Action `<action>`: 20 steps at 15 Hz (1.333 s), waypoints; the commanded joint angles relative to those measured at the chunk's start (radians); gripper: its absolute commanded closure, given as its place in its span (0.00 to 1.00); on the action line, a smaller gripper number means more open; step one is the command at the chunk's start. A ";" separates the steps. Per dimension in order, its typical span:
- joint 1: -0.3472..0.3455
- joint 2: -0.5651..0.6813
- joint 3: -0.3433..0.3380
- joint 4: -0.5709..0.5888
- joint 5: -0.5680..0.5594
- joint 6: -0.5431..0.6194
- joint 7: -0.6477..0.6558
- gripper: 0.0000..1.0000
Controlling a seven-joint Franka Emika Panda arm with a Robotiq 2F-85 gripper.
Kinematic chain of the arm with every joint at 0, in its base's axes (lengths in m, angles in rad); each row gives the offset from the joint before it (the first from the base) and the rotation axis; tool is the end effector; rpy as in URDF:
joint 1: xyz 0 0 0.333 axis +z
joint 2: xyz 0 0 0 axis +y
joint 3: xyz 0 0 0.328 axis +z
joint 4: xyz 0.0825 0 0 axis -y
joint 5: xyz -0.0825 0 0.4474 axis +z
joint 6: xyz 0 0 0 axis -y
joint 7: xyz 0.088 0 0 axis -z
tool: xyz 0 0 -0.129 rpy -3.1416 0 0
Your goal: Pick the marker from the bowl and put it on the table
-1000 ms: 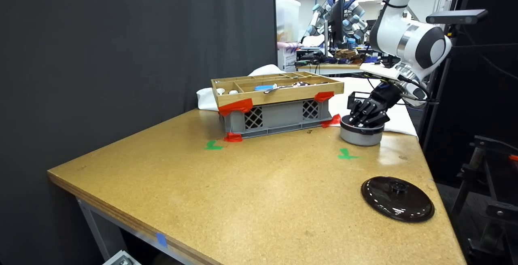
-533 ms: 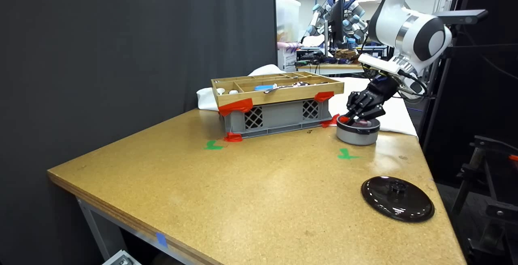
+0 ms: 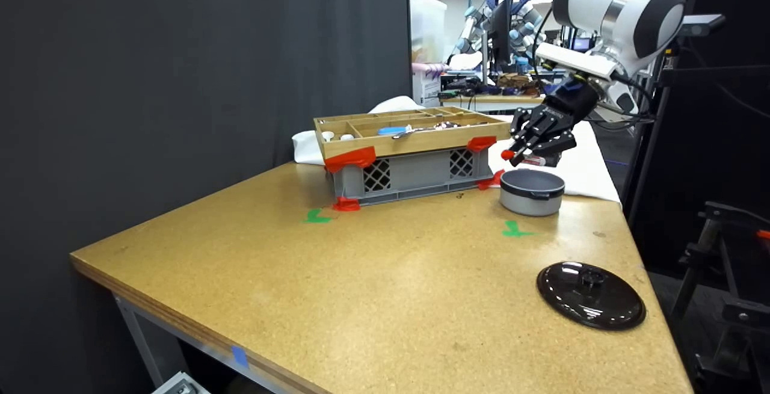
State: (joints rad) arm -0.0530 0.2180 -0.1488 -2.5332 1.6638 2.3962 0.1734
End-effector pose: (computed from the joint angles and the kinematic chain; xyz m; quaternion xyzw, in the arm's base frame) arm 0.4534 -0.0752 0.1115 -0.5424 0.7375 0.1033 0.3890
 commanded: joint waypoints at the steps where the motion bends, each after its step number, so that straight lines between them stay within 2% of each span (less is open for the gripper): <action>1: 0.076 -0.066 0.088 -0.052 -0.028 0.037 -0.013 0.95; 4: 0.172 -0.041 0.187 -0.029 -0.020 0.070 -0.010 0.95; 7: 0.239 0.051 0.244 0.045 -0.014 0.159 -0.024 0.95; 13: 0.257 0.276 0.225 0.229 0.022 0.247 -0.137 0.95; 15: 0.267 0.321 0.218 0.267 0.019 0.269 -0.135 0.95; 16: 0.269 0.336 0.216 0.277 0.016 0.280 -0.132 0.56; 17: 0.271 0.348 0.215 0.287 0.012 0.290 -0.128 0.55; 20: 0.277 0.373 0.217 0.310 0.005 0.315 -0.118 0.35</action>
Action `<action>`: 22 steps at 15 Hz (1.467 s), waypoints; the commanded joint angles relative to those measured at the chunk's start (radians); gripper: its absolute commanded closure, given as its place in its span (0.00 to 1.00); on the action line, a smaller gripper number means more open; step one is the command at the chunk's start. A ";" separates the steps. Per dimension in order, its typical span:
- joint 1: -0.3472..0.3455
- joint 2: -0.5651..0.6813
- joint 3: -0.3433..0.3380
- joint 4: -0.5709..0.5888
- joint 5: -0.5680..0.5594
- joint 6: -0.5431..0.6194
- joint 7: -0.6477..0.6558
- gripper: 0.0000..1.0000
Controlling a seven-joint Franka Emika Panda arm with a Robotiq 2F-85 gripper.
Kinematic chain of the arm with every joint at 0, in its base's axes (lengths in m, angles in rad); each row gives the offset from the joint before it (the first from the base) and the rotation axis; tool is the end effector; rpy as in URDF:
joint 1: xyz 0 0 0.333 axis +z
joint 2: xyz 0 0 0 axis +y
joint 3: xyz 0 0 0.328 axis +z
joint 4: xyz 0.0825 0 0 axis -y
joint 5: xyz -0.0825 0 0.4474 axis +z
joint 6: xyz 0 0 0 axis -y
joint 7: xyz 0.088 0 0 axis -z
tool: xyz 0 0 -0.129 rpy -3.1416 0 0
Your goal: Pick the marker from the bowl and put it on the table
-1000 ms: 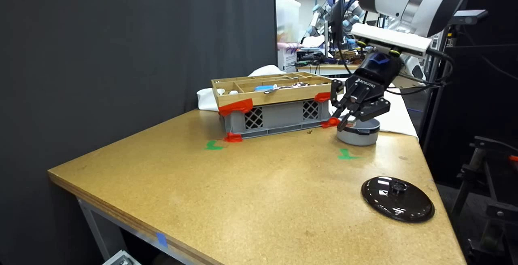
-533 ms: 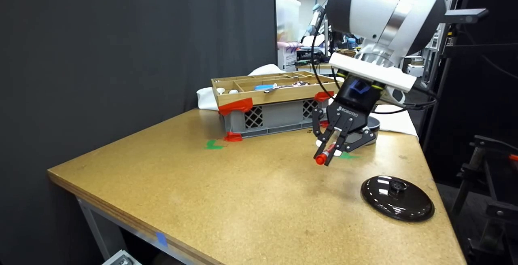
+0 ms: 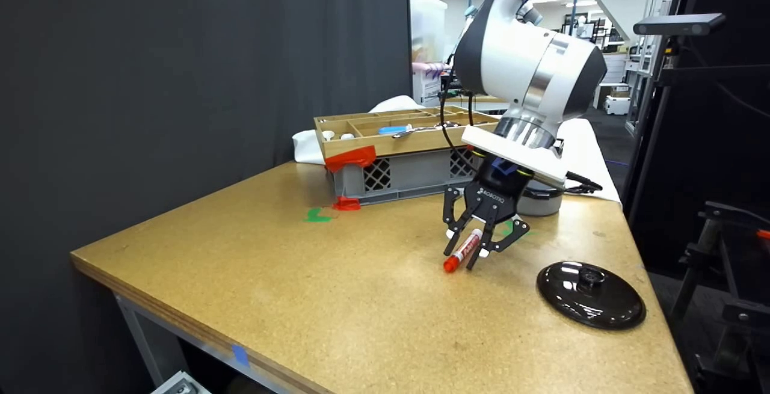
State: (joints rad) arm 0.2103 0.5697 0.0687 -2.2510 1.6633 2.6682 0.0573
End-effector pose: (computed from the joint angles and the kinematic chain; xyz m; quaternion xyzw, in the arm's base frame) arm 0.4970 0.1285 0.0186 -0.7342 0.6064 0.1111 0.2844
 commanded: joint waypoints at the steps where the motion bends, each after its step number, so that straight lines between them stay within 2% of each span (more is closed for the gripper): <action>1: 0.013 0.020 0.000 0.029 0.004 0.041 -0.003 0.29; 5: 0.029 0.026 -0.007 0.045 0.015 0.088 -0.018 0.01; 9: 0.047 0.030 -0.005 0.061 0.066 0.181 -0.052 0.00; 13: 0.083 0.035 -0.013 0.083 0.132 0.321 -0.097 0.00; 16: 0.093 0.040 -0.008 0.078 0.112 0.372 -0.070 0.00; 17: 0.055 -0.147 -0.011 -0.092 0.002 0.379 0.009 0.00; 18: 0.052 -0.158 -0.011 -0.112 -0.019 0.409 0.021 0.00; 20: 0.044 -0.262 -0.035 -0.206 -0.106 0.434 0.089 0.00; 22: 0.022 -0.378 -0.076 -0.297 -0.211 0.394 0.149 0.00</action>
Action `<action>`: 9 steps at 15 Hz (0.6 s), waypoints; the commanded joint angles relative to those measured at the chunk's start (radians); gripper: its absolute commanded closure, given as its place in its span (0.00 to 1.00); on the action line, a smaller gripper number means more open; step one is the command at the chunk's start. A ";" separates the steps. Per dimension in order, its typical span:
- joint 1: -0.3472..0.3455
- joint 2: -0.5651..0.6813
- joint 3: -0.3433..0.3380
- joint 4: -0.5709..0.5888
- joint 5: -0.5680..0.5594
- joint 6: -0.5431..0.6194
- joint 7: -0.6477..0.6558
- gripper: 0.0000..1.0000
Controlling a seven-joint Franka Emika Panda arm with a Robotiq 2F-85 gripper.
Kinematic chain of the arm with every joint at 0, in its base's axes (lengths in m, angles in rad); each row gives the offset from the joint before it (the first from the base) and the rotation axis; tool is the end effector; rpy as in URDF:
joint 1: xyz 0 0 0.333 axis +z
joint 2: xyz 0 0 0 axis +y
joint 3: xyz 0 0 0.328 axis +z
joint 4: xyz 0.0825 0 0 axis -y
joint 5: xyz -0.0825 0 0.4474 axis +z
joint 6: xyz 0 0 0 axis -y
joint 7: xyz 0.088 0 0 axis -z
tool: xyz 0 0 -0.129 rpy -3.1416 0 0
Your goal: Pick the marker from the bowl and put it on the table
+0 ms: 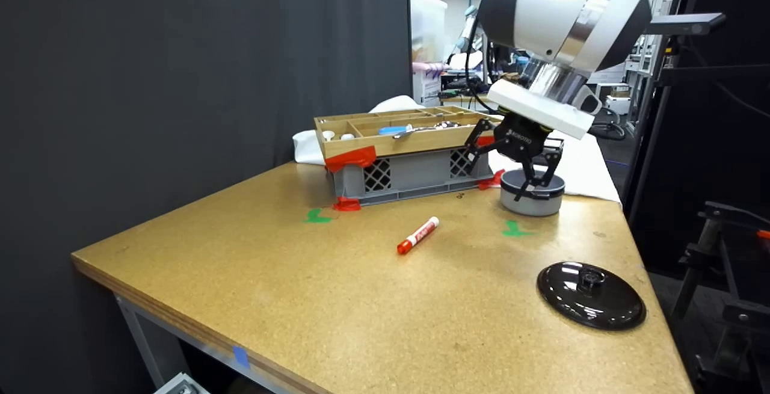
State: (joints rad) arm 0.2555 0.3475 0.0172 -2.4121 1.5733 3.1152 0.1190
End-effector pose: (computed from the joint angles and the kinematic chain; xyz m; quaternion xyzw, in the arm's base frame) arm 0.4860 0.0490 0.1065 -0.7455 0.6386 -0.0923 0.1667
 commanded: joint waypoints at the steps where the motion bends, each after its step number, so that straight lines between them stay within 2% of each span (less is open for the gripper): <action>1: -0.022 -0.194 -0.046 -0.169 -0.184 -0.064 0.134 0.00; 4: -0.025 -0.278 -0.107 -0.247 -0.358 -0.097 0.249 0.00; 9: -0.028 -0.355 -0.203 -0.292 -0.686 -0.170 0.510 0.00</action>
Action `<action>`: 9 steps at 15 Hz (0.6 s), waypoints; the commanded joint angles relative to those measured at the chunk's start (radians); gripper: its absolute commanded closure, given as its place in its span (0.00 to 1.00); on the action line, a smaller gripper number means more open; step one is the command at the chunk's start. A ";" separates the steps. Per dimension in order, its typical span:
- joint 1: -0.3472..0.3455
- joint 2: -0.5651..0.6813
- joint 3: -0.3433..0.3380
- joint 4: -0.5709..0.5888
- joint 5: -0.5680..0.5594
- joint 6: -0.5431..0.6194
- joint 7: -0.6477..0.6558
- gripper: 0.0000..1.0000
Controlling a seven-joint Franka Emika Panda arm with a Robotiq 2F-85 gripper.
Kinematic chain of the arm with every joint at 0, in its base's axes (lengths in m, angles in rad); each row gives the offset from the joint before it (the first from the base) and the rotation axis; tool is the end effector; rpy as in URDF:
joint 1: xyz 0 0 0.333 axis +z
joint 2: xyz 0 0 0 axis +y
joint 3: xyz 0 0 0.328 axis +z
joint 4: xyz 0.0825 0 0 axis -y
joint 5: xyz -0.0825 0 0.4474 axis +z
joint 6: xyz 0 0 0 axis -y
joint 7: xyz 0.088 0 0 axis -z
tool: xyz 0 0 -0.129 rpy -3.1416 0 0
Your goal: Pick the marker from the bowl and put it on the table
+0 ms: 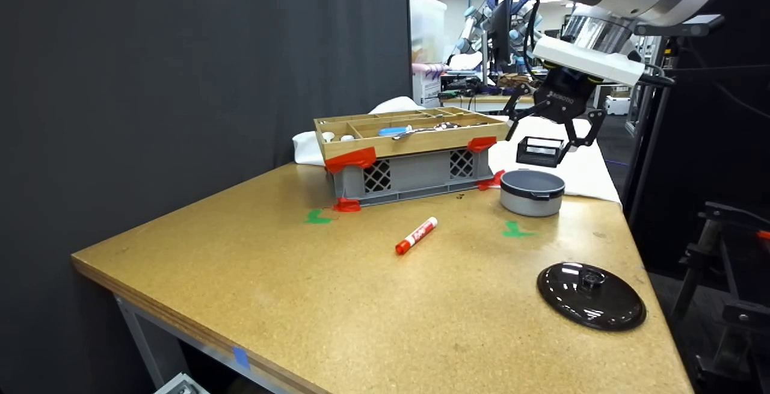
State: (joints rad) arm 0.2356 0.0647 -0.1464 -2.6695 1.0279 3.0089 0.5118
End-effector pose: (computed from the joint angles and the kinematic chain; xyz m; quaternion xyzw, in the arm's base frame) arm 0.4490 -0.0216 0.1640 -0.7448 0.6436 -0.0786 0.1576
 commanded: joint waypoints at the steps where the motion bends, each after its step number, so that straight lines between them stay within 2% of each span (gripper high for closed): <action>1: -0.012 -0.097 -0.054 -0.038 -0.192 -0.083 0.156 0.00; 5: -0.037 -0.210 -0.084 -0.040 -0.348 -0.157 0.277 0.00; 8: -0.062 -0.284 -0.082 -0.040 -0.416 -0.204 0.334 0.00; 9: -0.142 -0.296 -0.001 -0.035 -0.403 -0.225 0.329 0.00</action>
State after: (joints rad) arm 0.1962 -0.1701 -0.2313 -2.6882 0.6512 2.8455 0.8144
